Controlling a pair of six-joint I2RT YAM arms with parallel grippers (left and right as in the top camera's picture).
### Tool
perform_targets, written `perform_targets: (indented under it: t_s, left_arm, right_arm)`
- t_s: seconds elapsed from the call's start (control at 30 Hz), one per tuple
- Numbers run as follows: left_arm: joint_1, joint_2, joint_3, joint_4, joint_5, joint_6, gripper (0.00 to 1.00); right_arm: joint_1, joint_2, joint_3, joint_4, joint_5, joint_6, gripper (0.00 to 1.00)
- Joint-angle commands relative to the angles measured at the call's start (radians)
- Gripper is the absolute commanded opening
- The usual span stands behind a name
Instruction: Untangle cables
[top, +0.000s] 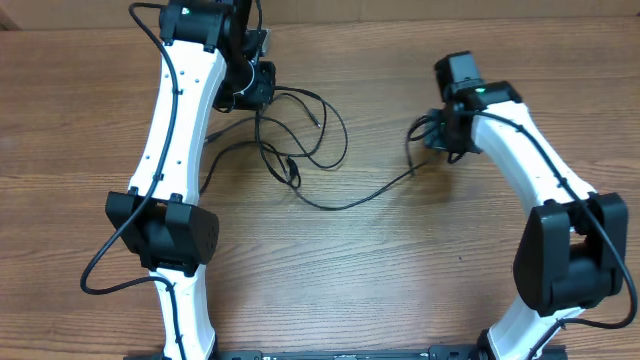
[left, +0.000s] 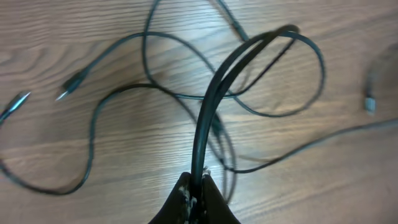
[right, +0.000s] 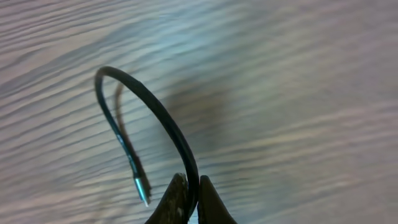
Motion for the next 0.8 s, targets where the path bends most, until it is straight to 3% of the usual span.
perform_targets:
  t_s: [0.0, 0.2, 0.4, 0.6, 0.7, 0.77]
  left_arm:
    - [-0.001, -0.051, 0.015, -0.001, -0.097, -0.079, 0.04]
    - [-0.001, -0.051, 0.015, -0.002, -0.152, -0.118, 0.04]
    - [0.0, -0.051, 0.015, -0.025, -0.237, -0.209, 0.04]
    - [0.006, -0.051, 0.015, -0.045, -0.268, -0.251, 0.04]
    - [0.005, -0.051, 0.015, -0.046, -0.268, -0.254, 0.04]
    - [0.005, -0.051, 0.015, -0.045, -0.267, -0.254, 0.04]
  right_arm:
    - [-0.043, -0.04, 0.052, -0.02, 0.003, 0.048, 0.04]
    - [-0.059, -0.151, 0.145, -0.075, -0.002, -0.048, 0.04]
    - [-0.089, -0.286, 0.232, -0.114, 0.197, -0.049, 0.04]
    - [-0.222, -0.369, 0.266, -0.087, 0.395, -0.049, 0.04]
    - [-0.299, -0.377, 0.267, -0.074, 0.32, -0.059, 0.04]
    - [-0.335, -0.377, 0.266, -0.084, 0.138, -0.102, 0.04]
